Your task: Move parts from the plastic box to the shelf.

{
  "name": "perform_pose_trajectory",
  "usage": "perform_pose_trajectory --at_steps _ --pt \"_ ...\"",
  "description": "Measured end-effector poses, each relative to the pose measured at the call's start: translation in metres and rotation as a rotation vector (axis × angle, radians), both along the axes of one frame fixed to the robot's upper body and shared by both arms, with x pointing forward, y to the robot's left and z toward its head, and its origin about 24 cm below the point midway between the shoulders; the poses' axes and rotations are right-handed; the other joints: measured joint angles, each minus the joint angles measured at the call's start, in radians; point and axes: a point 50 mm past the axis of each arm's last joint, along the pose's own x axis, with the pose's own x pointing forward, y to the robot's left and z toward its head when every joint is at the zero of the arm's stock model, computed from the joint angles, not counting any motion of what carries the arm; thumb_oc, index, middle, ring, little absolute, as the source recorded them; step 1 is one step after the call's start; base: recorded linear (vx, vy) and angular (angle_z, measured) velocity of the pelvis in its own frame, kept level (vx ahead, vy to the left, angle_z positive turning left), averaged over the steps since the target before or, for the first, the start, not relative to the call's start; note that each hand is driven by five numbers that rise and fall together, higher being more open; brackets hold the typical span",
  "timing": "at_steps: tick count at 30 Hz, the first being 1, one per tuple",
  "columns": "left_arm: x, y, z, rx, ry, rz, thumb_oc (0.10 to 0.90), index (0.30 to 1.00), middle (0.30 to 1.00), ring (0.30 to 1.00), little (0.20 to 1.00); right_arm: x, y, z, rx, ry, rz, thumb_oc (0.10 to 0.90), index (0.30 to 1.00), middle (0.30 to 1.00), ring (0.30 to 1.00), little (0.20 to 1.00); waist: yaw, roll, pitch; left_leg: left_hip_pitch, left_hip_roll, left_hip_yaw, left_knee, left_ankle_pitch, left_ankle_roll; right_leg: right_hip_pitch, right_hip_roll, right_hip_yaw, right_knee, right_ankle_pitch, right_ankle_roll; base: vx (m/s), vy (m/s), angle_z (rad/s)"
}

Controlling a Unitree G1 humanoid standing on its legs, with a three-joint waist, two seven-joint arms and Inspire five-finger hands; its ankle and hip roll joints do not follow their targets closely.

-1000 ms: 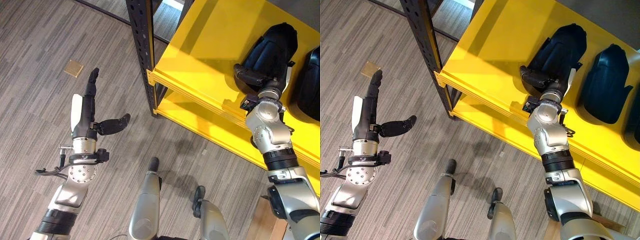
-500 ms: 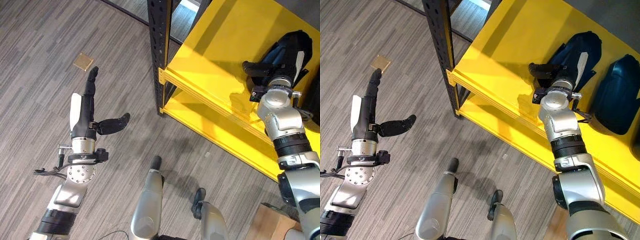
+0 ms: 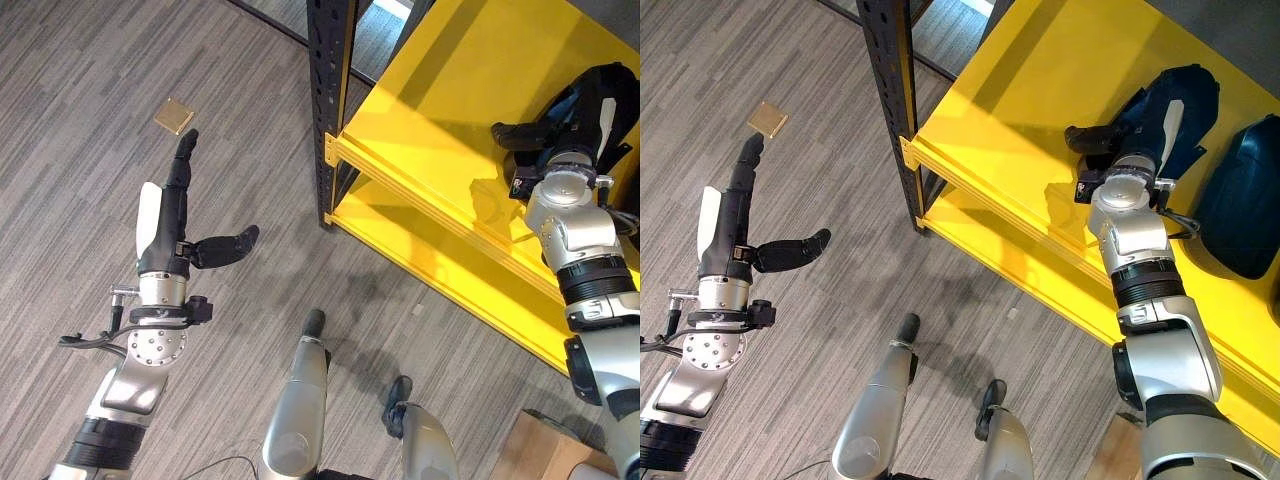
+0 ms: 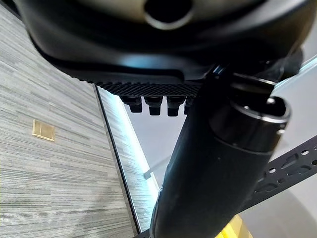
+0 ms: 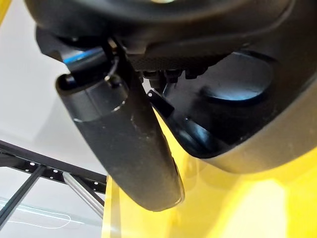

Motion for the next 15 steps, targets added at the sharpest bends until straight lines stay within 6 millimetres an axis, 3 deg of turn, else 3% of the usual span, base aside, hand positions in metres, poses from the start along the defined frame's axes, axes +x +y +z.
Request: perform_pose_trajectory --at_steps 8,15 --pt "0.000 0.000 0.000 0.000 0.000 0.000 0.900 1.000 1.000 1.000 1.000 0.002 0.005 -0.003 0.141 -0.014 0.064 0.900 1.000 1.000 1.000 1.000 -0.001 0.000 0.000 -0.002 -0.002 -0.002 0.013 0.000 0.000 -0.012 -0.004 0.002 0.039 -0.019 -0.008 0.00 0.000 0.00" --pt "0.000 0.000 0.000 -0.003 0.000 -0.001 0.900 1.000 1.000 1.000 1.000 0.005 0.021 -0.005 0.193 -0.059 0.131 0.900 1.000 1.000 1.000 1.000 -0.011 0.001 0.000 -0.003 -0.008 -0.003 0.014 0.000 0.000 -0.017 -0.009 0.003 0.056 -0.026 -0.006 0.00 0.000 0.00"
